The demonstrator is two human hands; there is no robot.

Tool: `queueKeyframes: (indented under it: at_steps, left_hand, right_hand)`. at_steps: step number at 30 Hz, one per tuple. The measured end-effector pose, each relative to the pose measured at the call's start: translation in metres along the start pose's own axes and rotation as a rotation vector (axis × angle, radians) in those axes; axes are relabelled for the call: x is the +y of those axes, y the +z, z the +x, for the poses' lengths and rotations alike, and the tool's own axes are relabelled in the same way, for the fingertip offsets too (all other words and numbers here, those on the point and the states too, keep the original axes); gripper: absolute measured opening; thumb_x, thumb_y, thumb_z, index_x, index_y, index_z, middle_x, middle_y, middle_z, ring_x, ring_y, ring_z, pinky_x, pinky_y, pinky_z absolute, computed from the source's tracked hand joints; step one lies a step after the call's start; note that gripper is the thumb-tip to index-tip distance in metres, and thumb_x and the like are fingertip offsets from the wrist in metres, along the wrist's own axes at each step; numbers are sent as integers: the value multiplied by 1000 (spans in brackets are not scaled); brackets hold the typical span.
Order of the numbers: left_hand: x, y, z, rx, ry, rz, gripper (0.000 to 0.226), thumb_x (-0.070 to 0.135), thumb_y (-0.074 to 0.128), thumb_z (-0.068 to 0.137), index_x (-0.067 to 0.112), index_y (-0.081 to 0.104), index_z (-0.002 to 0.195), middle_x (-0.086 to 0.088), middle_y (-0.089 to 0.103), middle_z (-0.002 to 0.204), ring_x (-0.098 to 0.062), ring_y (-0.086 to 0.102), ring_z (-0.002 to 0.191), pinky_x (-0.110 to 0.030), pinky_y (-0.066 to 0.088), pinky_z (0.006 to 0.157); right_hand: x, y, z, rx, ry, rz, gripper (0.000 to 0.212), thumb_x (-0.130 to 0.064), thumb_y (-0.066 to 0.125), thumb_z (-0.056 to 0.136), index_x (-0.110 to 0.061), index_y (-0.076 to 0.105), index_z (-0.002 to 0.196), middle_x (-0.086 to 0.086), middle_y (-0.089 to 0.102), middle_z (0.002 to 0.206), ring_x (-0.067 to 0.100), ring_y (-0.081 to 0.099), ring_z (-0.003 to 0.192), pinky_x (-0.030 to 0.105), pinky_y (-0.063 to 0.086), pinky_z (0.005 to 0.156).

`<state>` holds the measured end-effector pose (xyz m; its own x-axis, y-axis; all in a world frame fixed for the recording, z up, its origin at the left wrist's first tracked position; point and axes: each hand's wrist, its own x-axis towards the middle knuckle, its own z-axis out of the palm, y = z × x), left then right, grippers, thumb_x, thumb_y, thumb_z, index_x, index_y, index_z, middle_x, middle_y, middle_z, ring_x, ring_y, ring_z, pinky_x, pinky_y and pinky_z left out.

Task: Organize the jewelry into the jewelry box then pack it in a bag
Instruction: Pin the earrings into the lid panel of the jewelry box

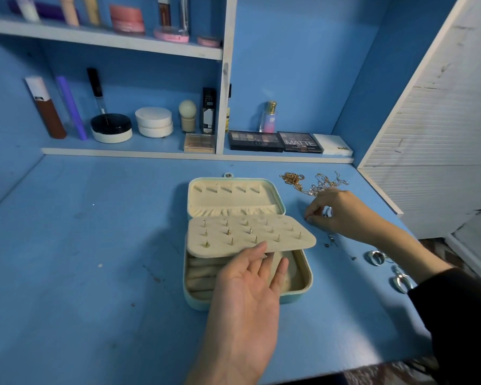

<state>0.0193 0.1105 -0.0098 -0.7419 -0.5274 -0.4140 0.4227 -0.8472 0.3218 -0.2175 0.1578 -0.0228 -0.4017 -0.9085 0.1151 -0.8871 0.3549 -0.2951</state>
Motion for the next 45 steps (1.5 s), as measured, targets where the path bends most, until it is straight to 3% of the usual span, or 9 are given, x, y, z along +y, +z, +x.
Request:
queueKeyframes:
  at_steps: [3,8,13,19,28,31,34,37,45]
  left_hand:
    - [0,-1,0,2,-2,1,26,5,56,68,13,68,90,-4,73,100,-16,61,109,-39,43,99]
    - [0,-1,1,1,-8,1,25,6,56,69,13,68,90,-3,73,98,-15,61,109,-40,42,101]
    - [0,-1,1,1,-6,-6,25,5,56,68,13,68,89,-3,73,96,-16,61,109,-40,42,100]
    - [0,1,-1,0,-14,-9,20,5,56,68,12,71,78,-4,74,94,-16,62,106,-40,43,99]
    - [0,0,1,0,-5,-7,24,5,55,70,14,68,88,-3,73,95,-16,61,109,-39,43,100]
    - [0,-1,1,5,-7,-8,26,5,56,68,12,68,90,-5,73,100,-17,61,110,-39,43,100]
    - [0,-1,2,3,-9,-5,28,6,55,68,12,67,93,-8,70,111,-18,61,113,-39,43,99]
    - [0,-1,2,1,-11,-12,30,6,55,69,12,67,95,-8,68,116,-18,59,115,-38,42,99]
    - [-1,-2,3,-12,-13,-20,38,6,55,68,12,67,104,-6,70,113,-16,58,116,-39,41,102]
  right_hand:
    - [1,1,-2,32,-26,16,5,-14,72,79,-18,74,80,-9,59,74,2,49,74,43,49,72]
    - [-4,1,-6,84,-115,-17,5,-11,75,77,-16,75,78,-14,52,67,10,47,72,39,48,65]
    - [-5,-2,-7,111,-76,-14,5,-12,74,77,-16,75,78,-13,53,66,9,47,72,34,45,63]
    - [-6,-1,-5,59,4,-62,5,-22,73,79,-19,76,80,-9,53,69,15,49,76,41,49,66]
    - [-15,-1,-4,14,2,-150,8,-21,67,77,-24,64,71,-9,56,72,12,48,75,35,49,66]
    - [-33,-12,-1,67,58,230,15,-9,67,82,-19,66,70,-5,62,70,4,51,62,12,40,58]
    - [-59,-20,1,19,113,633,6,-9,68,83,-8,70,78,-5,64,72,-3,51,58,6,38,55]
    - [-70,-15,4,-80,91,672,5,-13,70,81,-12,72,76,-2,67,78,2,57,74,7,40,69]
    - [-73,-8,2,-159,142,753,5,-15,71,80,-15,72,75,-4,67,80,3,60,79,9,42,72]
